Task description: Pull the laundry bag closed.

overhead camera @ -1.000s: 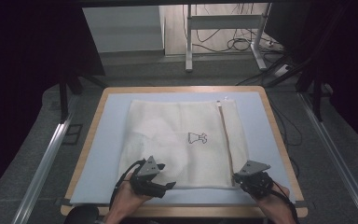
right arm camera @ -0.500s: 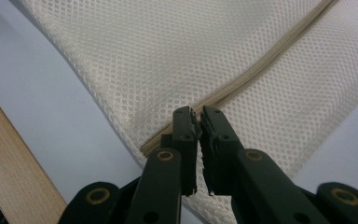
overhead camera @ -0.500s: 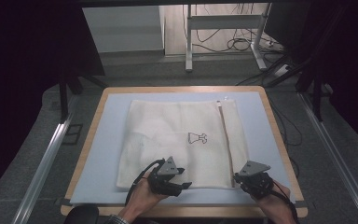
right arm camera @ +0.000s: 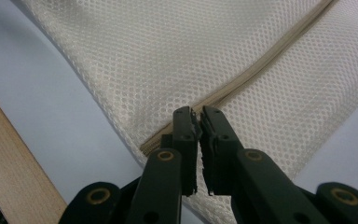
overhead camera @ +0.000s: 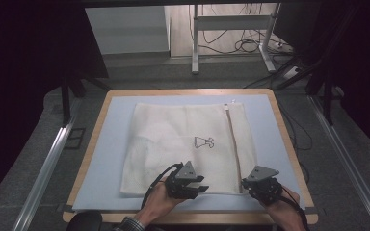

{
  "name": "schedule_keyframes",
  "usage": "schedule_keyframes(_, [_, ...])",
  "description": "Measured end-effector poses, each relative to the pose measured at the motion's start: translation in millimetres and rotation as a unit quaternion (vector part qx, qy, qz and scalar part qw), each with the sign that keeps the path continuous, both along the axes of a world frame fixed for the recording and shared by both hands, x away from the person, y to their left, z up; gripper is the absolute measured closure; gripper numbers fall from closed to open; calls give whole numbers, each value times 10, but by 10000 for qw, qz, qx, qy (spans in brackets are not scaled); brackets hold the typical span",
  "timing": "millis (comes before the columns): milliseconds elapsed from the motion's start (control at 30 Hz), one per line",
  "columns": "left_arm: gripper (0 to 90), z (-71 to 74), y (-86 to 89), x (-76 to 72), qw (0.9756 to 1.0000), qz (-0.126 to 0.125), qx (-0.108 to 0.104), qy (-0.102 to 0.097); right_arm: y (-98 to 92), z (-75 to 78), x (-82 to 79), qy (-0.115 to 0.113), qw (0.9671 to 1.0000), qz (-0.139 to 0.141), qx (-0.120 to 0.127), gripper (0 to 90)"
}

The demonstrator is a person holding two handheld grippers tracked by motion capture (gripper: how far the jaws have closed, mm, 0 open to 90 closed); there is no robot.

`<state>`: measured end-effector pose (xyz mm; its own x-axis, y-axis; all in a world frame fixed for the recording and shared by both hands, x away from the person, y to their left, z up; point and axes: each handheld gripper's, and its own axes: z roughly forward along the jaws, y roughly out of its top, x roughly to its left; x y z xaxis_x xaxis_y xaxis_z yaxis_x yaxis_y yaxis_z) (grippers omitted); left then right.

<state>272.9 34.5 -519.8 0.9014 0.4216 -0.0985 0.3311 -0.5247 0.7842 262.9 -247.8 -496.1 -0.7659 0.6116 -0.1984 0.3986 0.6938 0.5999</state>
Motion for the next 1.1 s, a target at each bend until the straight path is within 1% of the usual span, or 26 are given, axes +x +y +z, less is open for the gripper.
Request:
schedule_keyframes(33, [622,2,-15,6,10000,-33,22,-6,1,0,0,-2,10000,-1,5,831])
schedule_keyframes(100, [639,-1,-57,8,10000,-28,-26,1,0,1,1,1,10000,-2,11,831])
schedule_keyframes(167, [653,3,-85,17,10000,-93,-5,-6,0,0,1,-2,10000,4,10,831])
schedule_keyframes(233, [658,3,-128,16,9999,-129,-30,-1,1,1,0,-10,10000,4,4,831])
schedule_keyframes(367, [662,14,-185,20,9997,-227,34,-44,-1,0,-2,-29,10000,22,3,828])
schedule_keyframes(400, [662,14,-204,18,9997,-229,-9,-31,-3,0,-4,-21,10000,23,22,823])
schedule_keyframes(533, [671,30,-253,30,9995,-301,-17,-51,-3,3,-5,-25,10000,33,61,823])
schedule_keyframes(567, [677,33,-266,34,9995,-304,-50,-44,-2,3,-4,-22,10000,31,61,823])
schedule_keyframes(767, [749,52,-328,69,9993,-369,-59,-80,-2,0,-1,-16,10000,13,47,830])
schedule_keyframes(900, [801,43,-396,92,9989,-458,-44,-19,0,-2,-1,-3,10000,-4,54,832])
schedule_keyframes(1033, [856,39,-487,101,9984,-563,3,-39,2,-2,0,6,10000,-11,53,835])
schedule_keyframes(1100, [876,37,-534,104,9980,-621,73,-75,1,-2,1,19,10000,-13,57,835])
